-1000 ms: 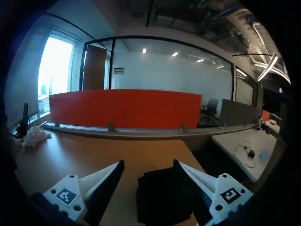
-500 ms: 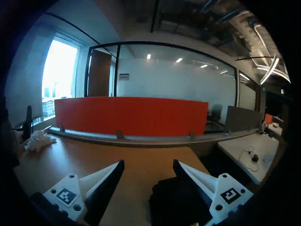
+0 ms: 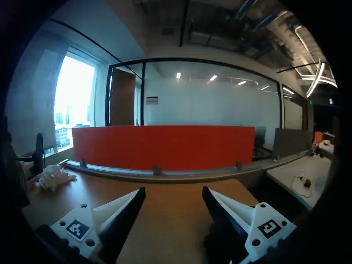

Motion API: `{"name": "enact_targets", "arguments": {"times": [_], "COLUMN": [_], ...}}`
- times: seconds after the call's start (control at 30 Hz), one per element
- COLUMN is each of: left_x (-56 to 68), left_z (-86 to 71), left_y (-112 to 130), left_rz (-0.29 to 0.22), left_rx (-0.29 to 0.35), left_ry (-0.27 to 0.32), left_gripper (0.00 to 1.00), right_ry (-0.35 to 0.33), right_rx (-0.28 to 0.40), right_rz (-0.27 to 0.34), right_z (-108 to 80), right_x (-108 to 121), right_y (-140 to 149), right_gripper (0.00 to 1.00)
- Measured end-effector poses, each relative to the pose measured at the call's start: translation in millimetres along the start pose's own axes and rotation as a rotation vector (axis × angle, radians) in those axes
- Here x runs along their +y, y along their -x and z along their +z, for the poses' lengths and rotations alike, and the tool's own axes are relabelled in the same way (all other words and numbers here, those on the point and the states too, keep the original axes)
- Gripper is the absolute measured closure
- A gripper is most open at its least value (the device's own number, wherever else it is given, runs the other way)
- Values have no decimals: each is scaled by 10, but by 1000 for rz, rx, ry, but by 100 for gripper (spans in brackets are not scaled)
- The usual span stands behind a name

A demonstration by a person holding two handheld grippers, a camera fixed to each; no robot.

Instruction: Fold towel

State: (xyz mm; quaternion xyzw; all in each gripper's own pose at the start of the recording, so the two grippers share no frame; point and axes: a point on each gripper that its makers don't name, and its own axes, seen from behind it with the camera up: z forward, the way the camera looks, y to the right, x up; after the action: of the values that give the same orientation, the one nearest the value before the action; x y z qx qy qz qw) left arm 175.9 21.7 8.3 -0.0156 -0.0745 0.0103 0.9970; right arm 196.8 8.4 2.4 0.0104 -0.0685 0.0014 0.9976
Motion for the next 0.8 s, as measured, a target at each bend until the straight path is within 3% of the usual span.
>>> {"name": "enact_targets", "arguments": {"times": [0.37,0.8], "left_x": [-125,-146], "left_z": [-41,-75], "left_y": [-55,-62], "left_rz": [-22,-18], "left_rx": [30,47], "left_ry": [-13,-6], "left_gripper": [7,7], "right_ry": [-34,-43], "right_rx": [39,43], "right_rz": [18,24], "right_z": [50,61], "right_x": [-476,-616], "right_y": [-98,-145], "right_gripper": [0,0]}}
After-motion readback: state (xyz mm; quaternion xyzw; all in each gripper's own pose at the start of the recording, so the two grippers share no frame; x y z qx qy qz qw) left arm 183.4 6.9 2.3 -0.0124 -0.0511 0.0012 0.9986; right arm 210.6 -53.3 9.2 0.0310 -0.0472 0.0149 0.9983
